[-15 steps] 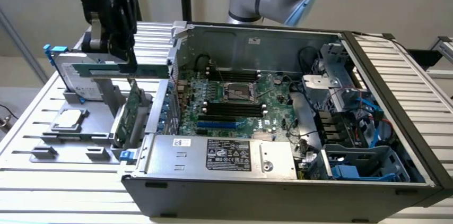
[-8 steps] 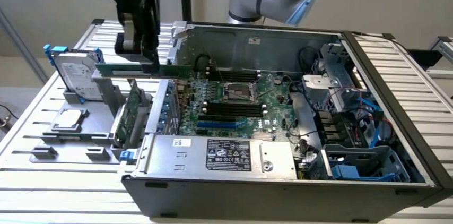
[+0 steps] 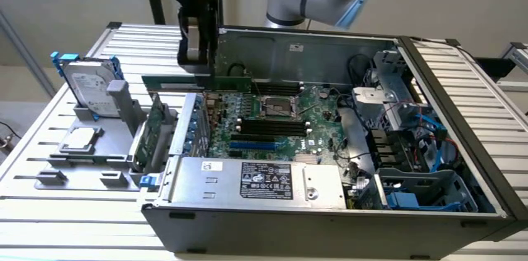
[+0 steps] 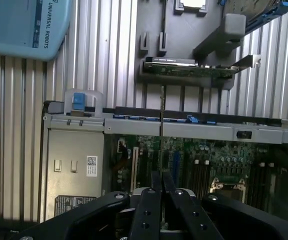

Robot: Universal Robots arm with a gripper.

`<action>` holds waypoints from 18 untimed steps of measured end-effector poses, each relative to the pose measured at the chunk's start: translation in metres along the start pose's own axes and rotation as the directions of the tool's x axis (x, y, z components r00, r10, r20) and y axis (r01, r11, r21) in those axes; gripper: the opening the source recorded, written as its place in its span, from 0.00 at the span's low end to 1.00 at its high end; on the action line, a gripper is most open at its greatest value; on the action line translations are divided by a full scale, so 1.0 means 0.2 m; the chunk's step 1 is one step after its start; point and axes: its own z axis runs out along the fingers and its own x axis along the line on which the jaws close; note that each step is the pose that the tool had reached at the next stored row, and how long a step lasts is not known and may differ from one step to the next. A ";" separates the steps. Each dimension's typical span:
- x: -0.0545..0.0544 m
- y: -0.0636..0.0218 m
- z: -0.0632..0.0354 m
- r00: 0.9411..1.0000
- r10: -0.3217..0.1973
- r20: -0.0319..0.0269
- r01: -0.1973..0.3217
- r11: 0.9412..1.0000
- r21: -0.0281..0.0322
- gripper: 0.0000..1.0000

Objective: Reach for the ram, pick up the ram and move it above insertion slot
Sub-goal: 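Pick up the ram and move it above insertion slot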

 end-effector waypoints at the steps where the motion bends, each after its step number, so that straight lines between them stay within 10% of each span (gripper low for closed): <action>1: 0.00 -0.023 0.000 1.000 -0.001 0.000 0.001 1.000 0.000 0.13; 9: -0.02 -0.176 0.017 1.000 -0.003 0.000 0.003 1.000 0.000 0.13; 18: -0.16 -0.294 0.057 1.000 -0.003 -0.001 0.003 1.000 0.000 0.13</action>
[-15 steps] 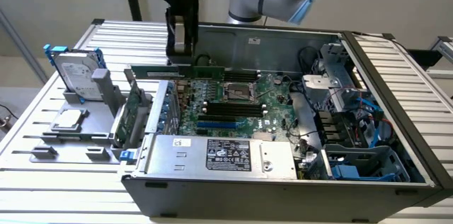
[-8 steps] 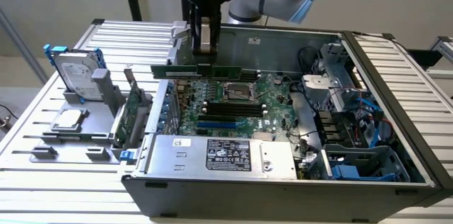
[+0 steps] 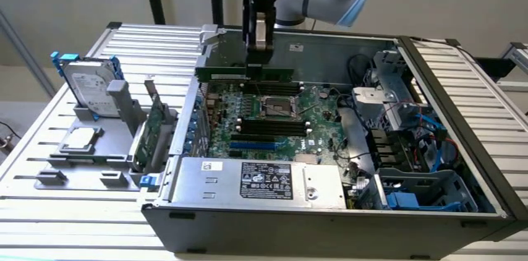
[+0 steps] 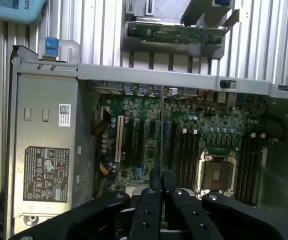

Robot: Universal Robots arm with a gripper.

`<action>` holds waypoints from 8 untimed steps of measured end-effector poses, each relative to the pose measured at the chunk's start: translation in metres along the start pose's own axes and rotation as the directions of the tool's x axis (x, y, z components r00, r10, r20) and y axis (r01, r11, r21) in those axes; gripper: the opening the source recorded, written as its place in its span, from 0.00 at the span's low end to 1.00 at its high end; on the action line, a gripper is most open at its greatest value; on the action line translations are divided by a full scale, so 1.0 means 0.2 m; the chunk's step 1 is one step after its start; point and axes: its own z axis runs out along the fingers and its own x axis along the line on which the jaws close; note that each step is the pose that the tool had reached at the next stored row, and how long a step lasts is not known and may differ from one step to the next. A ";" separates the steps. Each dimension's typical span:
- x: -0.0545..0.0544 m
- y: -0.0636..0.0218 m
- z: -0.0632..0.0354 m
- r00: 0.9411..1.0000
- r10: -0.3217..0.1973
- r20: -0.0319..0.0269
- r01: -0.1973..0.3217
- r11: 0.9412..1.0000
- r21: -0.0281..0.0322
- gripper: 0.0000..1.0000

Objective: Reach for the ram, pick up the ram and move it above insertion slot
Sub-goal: 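Pick up the ram and move it above insertion slot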

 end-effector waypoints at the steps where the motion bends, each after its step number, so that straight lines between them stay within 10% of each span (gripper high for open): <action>1: -0.02 -0.011 0.005 1.000 0.000 0.000 0.000 1.000 0.000 0.13; 8: -0.14 -0.086 0.045 1.000 0.000 -0.002 0.000 1.000 0.000 0.13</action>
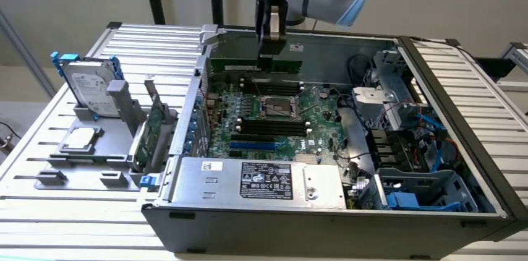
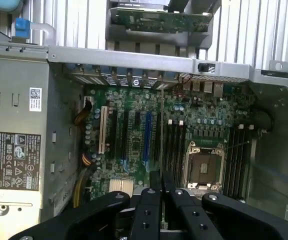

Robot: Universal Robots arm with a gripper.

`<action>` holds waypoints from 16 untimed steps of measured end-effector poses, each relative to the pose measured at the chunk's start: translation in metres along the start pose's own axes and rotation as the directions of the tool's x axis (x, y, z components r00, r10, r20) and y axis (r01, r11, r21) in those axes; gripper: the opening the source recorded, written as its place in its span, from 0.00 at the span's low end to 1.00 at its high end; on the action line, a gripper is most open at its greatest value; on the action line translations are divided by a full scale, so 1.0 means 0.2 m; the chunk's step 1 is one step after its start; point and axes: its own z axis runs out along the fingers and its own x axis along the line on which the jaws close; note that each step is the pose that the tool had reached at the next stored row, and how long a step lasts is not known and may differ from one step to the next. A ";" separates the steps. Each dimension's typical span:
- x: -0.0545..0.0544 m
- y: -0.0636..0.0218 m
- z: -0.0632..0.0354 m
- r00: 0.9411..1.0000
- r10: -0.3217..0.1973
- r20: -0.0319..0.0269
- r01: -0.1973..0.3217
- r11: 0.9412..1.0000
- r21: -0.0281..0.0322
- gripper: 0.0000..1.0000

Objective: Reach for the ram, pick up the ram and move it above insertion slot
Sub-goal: 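Pick up the ram and move it above insertion slot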

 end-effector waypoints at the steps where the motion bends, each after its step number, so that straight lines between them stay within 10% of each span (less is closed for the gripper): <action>1: -0.01 -0.010 0.007 1.000 0.000 0.000 0.000 1.000 0.000 0.13; 16: -0.09 -0.157 0.105 1.000 0.025 0.000 -0.025 1.000 0.002 0.13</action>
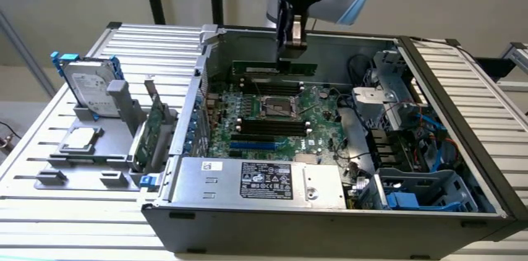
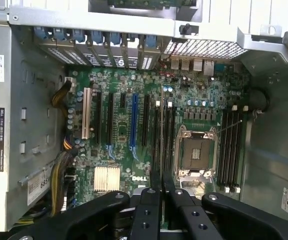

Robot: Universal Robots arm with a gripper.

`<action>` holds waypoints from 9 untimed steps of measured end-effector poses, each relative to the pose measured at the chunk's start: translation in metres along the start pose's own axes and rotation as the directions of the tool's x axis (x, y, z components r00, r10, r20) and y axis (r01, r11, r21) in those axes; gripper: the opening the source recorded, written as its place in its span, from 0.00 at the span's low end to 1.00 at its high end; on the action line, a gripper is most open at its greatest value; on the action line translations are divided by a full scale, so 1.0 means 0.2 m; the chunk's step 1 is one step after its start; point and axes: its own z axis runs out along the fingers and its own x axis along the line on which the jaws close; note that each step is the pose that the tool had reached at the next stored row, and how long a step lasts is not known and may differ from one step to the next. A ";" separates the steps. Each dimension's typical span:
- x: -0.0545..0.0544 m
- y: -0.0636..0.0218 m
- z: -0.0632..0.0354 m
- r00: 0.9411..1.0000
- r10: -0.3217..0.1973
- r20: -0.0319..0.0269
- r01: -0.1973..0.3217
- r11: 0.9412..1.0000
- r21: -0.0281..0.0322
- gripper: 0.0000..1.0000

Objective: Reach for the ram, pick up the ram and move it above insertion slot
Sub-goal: 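Pick up the ram and move it above insertion slot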

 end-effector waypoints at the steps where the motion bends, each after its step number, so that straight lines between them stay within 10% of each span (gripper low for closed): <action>1: 0.00 -0.006 0.005 1.000 0.007 0.000 -0.007 1.000 0.000 0.13; 9: 0.00 -0.013 0.014 1.000 0.032 0.001 -0.032 0.999 0.002 0.13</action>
